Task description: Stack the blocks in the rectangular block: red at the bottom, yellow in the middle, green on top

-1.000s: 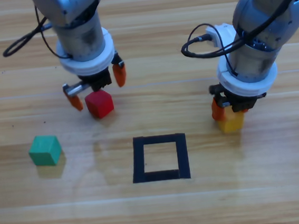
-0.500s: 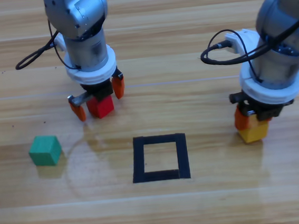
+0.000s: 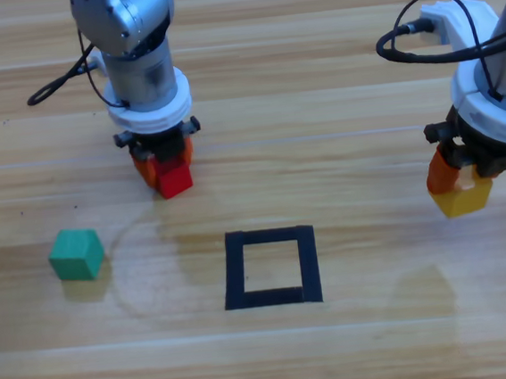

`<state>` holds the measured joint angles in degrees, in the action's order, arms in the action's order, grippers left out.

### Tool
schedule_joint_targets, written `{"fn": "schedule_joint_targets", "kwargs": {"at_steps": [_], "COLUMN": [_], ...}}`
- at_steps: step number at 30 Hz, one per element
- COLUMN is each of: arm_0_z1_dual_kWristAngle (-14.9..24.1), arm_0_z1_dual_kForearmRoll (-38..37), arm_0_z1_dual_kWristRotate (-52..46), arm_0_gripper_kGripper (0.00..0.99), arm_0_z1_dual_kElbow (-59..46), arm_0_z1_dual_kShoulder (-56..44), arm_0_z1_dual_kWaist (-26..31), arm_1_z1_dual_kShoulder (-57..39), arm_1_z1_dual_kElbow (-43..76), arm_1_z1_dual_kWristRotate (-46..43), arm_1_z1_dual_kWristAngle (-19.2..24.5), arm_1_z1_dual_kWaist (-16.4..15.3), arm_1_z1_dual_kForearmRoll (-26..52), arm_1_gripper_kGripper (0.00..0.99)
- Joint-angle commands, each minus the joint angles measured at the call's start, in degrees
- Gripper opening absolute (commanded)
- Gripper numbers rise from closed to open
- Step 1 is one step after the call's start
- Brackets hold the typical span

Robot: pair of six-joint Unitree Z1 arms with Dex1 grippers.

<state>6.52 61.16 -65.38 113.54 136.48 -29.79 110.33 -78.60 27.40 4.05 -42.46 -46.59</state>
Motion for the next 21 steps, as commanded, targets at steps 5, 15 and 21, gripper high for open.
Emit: {"fn": "schedule_joint_targets", "kwargs": {"at_steps": [5,15,21], "arm_0_z1_dual_kWristAngle": [-0.5,-4.4,-7.3], "arm_0_z1_dual_kForearmRoll": [7.5,16.6,17.1], "arm_0_z1_dual_kWristRotate": [10.0,34.5,39.9], "arm_0_gripper_kGripper": [0.072,0.008,0.014], "arm_0_z1_dual_kElbow": [9.2,23.0,16.4], "arm_0_z1_dual_kShoulder": [7.5,6.4,1.0], "arm_0_z1_dual_kWaist": [1.1,-2.8,-8.6], "arm_1_z1_dual_kShoulder": [-1.4,-2.0,-2.5], "arm_1_z1_dual_kElbow": [1.9,2.0,1.9], "arm_1_z1_dual_kWristRotate": [1.3,1.4,1.8], "arm_1_z1_dual_kWristAngle": [0.9,1.5,1.8], "arm_1_z1_dual_kWaist": [-2.4,-2.5,-2.5], "arm_1_z1_dual_kForearmRoll": [-2.0,-2.1,-2.6], "arm_1_gripper_kGripper": [0.101,0.101,0.100]}}
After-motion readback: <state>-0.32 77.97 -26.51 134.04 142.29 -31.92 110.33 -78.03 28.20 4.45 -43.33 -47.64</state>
